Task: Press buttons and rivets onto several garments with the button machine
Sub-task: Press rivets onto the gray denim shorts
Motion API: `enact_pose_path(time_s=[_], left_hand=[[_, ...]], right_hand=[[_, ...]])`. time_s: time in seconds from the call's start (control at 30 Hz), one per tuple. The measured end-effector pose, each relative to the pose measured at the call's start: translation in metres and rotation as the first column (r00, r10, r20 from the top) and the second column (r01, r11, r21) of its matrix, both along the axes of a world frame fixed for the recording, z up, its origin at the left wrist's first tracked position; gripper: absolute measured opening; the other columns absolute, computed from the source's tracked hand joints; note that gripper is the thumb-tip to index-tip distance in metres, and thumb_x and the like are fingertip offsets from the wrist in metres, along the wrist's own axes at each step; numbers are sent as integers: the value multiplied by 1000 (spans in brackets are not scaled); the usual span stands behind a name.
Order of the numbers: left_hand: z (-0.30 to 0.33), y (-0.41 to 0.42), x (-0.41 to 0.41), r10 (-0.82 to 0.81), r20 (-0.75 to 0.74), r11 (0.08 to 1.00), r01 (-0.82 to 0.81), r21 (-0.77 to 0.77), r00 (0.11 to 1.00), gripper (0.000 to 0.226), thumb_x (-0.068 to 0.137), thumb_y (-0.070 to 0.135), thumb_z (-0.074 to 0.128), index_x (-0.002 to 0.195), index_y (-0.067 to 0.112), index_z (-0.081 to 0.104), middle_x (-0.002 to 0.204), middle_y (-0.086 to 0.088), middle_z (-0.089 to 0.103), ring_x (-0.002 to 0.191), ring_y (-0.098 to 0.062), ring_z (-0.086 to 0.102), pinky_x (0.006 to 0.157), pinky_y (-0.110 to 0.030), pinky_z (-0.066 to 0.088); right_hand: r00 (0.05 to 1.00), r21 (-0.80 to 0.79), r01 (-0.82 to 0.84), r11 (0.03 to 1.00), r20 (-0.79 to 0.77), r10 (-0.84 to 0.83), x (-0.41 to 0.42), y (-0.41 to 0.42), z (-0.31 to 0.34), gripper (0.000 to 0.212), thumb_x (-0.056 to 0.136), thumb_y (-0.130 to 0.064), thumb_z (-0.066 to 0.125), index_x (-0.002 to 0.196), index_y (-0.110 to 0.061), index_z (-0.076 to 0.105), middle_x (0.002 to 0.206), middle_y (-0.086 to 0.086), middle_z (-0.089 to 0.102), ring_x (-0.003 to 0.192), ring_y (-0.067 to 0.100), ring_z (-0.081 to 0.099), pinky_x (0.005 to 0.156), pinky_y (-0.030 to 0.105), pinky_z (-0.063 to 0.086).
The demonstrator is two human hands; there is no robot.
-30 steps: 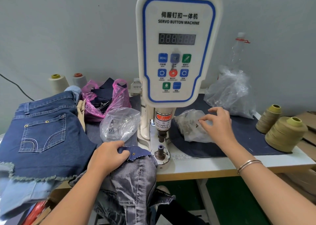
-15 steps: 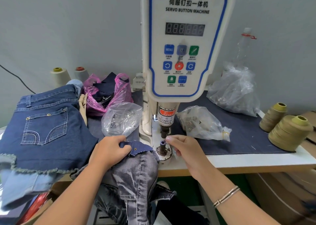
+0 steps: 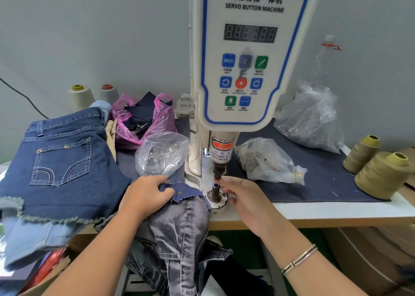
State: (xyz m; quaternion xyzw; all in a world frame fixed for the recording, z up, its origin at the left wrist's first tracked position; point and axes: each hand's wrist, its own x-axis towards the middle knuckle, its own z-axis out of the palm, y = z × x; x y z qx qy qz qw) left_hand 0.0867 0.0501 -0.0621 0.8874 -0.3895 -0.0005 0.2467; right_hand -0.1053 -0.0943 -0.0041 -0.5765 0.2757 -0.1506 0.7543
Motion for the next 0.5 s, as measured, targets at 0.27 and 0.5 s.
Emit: enact_pose_path(time_s=[0.27, 0.5], left_hand=[[2, 0, 0, -1, -4, 1000, 1, -1, 1000, 29, 64, 44, 45, 60, 16, 37, 51, 0, 44, 54, -13, 43, 49, -29, 32], [2, 0, 0, 5, -6, 1000, -5, 6, 1000, 30, 63, 44, 44, 61, 15, 39, 51, 0, 44, 54, -12, 43, 49, -29, 31]], right_hand=[[994, 136, -64, 989, -83, 76, -6, -3, 13, 35, 45, -34, 77, 76, -18, 79, 112, -3, 67, 112, 15, 51, 102, 39, 18], [993, 213, -27, 977, -106, 51, -6, 1, 15, 27, 54, -26, 77, 80, -16, 78, 107, -7, 70, 111, 10, 51, 100, 39, 14]])
